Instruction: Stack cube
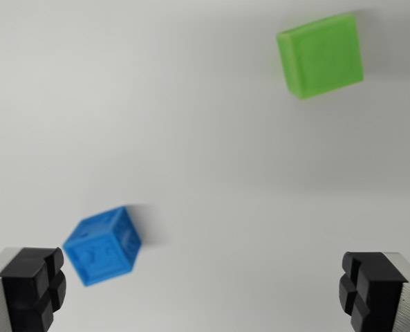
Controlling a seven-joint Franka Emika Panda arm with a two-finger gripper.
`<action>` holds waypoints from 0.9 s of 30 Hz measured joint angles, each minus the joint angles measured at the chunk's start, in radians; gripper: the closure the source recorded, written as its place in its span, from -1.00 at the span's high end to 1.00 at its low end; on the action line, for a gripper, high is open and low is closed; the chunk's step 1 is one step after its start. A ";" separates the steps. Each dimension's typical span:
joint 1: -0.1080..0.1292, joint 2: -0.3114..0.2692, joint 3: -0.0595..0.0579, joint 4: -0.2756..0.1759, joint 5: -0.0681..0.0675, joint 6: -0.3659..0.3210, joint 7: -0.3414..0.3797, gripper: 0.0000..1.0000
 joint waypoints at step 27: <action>-0.095 0.204 0.000 0.094 0.002 0.142 -0.342 1.00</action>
